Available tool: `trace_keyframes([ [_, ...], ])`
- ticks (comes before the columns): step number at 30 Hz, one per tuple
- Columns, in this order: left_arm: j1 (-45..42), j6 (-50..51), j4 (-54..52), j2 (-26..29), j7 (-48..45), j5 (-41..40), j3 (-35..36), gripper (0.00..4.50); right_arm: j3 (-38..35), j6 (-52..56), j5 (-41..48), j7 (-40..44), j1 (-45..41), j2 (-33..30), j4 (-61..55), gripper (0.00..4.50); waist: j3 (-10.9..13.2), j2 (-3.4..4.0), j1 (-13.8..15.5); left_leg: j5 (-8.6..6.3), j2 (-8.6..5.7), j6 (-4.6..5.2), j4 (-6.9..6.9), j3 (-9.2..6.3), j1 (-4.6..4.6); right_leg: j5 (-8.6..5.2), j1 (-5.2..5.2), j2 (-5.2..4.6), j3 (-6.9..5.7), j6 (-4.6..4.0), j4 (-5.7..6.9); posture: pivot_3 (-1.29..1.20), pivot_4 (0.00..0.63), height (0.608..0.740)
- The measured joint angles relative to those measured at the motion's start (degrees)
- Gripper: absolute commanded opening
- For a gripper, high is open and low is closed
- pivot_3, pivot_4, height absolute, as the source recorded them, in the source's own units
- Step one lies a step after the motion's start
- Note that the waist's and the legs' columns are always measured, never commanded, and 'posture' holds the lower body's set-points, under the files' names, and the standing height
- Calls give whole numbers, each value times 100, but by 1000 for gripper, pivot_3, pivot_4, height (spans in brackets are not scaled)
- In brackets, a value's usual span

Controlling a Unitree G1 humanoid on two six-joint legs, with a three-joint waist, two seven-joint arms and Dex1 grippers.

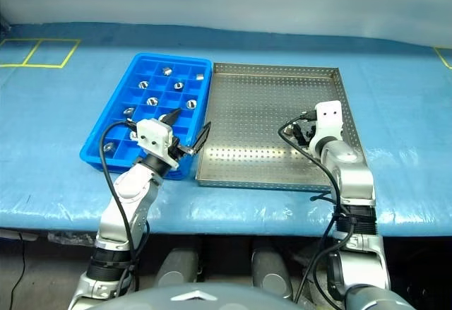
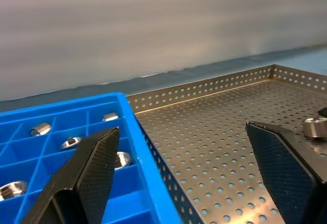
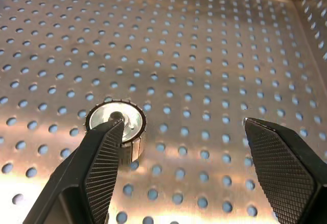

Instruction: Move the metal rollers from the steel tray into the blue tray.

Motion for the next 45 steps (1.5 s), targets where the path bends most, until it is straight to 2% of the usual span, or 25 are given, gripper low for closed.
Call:
trace_keyframes([
  [6,21,-4,1,-3,11,1,6,4345,-53,-42,340,130,-383,283,445,3965,0,1,-52,6,-5,7,22,1,-3,2,8,2,12,12,0,142,150,740],
  [19,142,-3,1,-6,91,2,20,4345,111,-379,217,-23,-623,283,1221,3965,-1,2,5,5,-11,9,24,4,-7,18,7,-1,17,24,-4,143,150,740],
  [25,139,-2,1,1,89,2,16,4345,335,-834,100,157,-782,286,1736,2062,-1,3,-7,6,-10,9,24,7,-6,19,7,0,21,26,-4,151,150,740],
  [26,139,-2,1,4,88,2,16,4345,379,-955,67,175,-801,285,1810,1896,-1,3,-4,6,-10,9,24,7,-6,19,7,0,20,26,-4,151,150,740],
  [36,446,6,-180,20,258,14,120,4345,845,-2136,-335,444,-937,393,1876,1894,2,6,6,6,-8,9,19,9,-8,21,-2,1,24,26,-3,283,150,740],
  [42,1072,25,-798,16,526,43,300,4345,1242,-2270,70,1616,-1556,851,1813,1894,2,7,168,6,-2,9,8,3,-6,19,-5,8,22,20,-1,416,150,740],
  [45,1415,41,-1081,3,675,60,415,4345,1467,-2246,317,2232,-1773,1039,1783,1894,3,7,425,6,-2,9,1,-9,-8,13,-7,9,11,9,-1,497,150,740],
])
